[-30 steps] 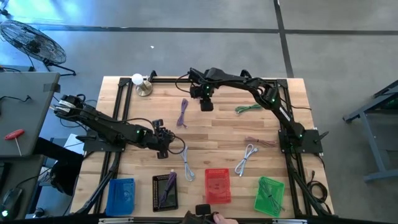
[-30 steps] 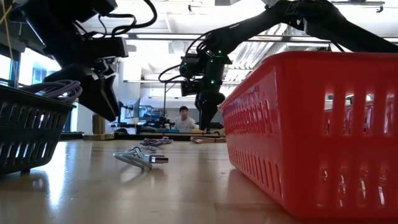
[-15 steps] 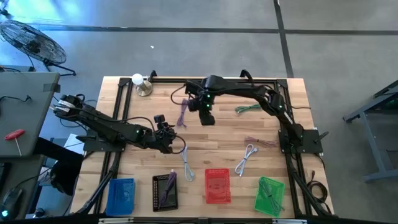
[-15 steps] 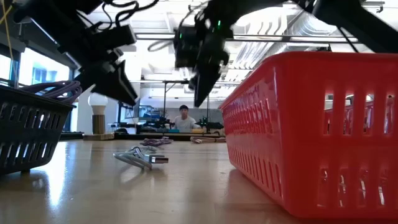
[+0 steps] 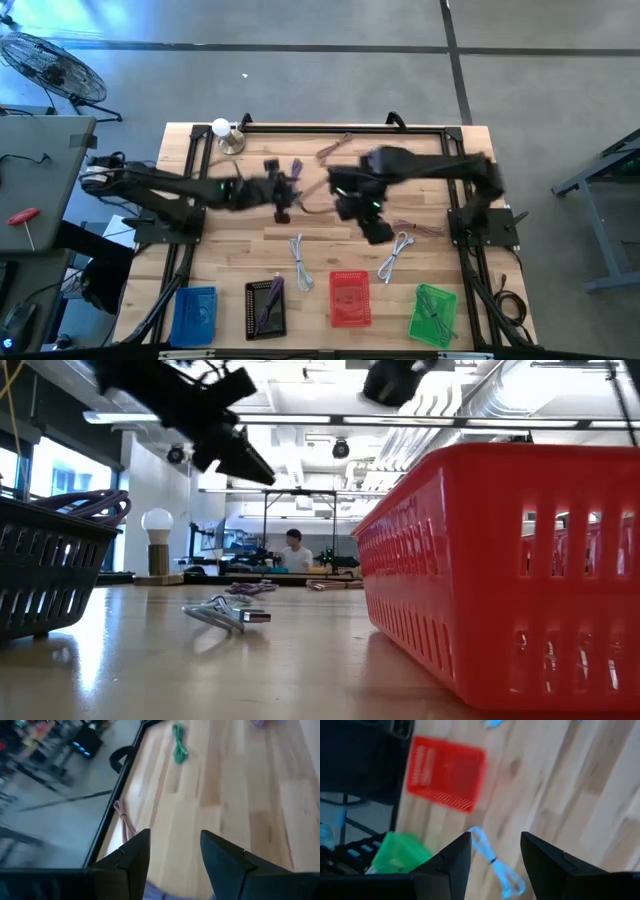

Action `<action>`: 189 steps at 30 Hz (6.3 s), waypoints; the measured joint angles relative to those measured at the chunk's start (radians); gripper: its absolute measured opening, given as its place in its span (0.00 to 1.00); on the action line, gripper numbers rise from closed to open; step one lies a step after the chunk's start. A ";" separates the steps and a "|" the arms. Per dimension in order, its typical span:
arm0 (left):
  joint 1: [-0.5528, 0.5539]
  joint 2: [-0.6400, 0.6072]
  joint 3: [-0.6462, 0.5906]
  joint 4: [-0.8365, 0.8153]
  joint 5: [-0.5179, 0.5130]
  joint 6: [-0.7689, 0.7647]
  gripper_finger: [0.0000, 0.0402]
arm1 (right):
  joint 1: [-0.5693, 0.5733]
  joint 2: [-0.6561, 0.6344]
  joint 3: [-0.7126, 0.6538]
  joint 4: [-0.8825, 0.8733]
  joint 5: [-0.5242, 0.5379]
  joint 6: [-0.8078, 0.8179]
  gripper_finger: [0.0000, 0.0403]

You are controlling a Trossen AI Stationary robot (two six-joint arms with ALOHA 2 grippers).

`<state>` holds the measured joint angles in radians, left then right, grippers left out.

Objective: Pick & Place USB Port
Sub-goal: Put the top pink charger cable into the red bin

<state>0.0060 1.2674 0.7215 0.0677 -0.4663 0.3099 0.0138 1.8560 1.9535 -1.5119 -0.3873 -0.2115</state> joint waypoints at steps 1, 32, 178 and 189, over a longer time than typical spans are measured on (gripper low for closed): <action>0.051 -0.003 0.019 -0.004 0.073 -0.001 0.42 | 0.024 -0.045 -0.041 0.011 0.019 0.036 0.40; 0.627 0.855 1.012 -0.456 0.712 -0.427 0.42 | 0.270 -1.079 -1.351 0.938 0.383 0.484 0.40; -0.210 0.933 1.606 -0.994 0.411 -0.098 0.00 | 0.372 -0.978 -1.380 1.507 0.236 0.076 0.28; -0.209 0.966 1.604 -0.884 0.517 -0.048 0.00 | 0.422 -0.953 -1.380 1.537 0.328 -0.011 0.31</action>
<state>-0.2028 2.2336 2.3257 -0.8159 0.0503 0.2615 0.4359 0.9031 0.5732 0.0251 -0.0596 -0.2225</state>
